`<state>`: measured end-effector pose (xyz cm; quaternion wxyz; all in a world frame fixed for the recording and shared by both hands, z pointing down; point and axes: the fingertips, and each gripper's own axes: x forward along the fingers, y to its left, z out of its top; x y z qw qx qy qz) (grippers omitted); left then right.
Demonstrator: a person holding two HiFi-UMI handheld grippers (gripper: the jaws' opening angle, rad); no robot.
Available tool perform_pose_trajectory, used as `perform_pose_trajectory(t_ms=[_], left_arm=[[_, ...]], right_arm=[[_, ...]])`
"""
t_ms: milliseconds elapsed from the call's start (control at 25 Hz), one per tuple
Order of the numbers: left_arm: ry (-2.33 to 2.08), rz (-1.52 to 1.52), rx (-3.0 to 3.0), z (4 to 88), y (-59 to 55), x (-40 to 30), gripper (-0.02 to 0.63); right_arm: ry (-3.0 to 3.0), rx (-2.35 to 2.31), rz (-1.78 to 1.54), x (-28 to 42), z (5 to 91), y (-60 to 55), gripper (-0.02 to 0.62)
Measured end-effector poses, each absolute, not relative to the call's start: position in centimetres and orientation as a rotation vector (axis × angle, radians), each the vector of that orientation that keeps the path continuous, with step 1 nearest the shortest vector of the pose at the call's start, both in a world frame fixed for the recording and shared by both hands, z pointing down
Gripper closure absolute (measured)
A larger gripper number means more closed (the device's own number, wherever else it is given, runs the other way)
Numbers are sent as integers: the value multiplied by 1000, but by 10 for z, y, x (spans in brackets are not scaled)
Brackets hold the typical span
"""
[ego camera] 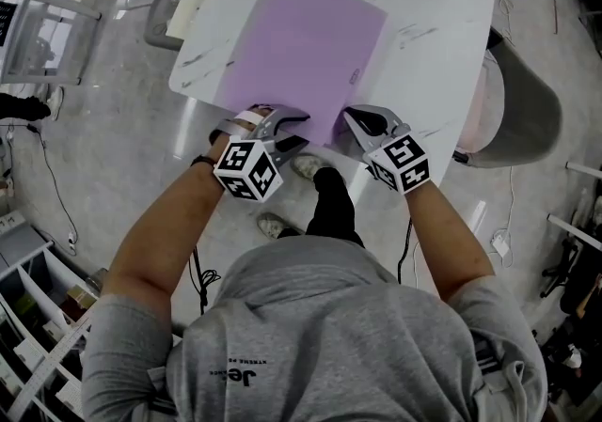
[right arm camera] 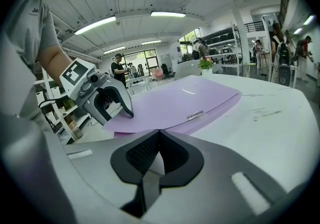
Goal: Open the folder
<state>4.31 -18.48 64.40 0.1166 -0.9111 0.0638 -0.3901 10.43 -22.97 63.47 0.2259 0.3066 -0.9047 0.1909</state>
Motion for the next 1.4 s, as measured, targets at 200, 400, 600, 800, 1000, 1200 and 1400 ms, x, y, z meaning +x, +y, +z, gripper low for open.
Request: perform_pose_trajectory(t_ms=[200, 400, 600, 800, 1000, 1200, 1400], left_arm=[[226, -1084, -2754, 625, -186, 46, 411], [209, -1043, -2880, 622, -183, 43, 414], [253, -880, -3073, 605, -192, 38, 477], [397, -700, -3200, 578, -212, 29, 515], [668, -318, -3311, 529, -236, 3, 524], [949, -22, -3370, 500, -255, -45, 523], [1190, 319, -3379, 478, -274, -94, 523]], right_arm=[[-2483, 835, 521, 104, 635, -229, 592], [-2481, 815, 516, 103, 636, -228, 592], [-2475, 812, 526, 103, 637, -228, 592], [-2466, 805, 526, 103, 638, -229, 592], [-2399, 802, 542, 111, 651, -226, 592], [-2342, 749, 509, 109, 659, -210, 592], [-2427, 786, 467, 97, 626, -227, 592]])
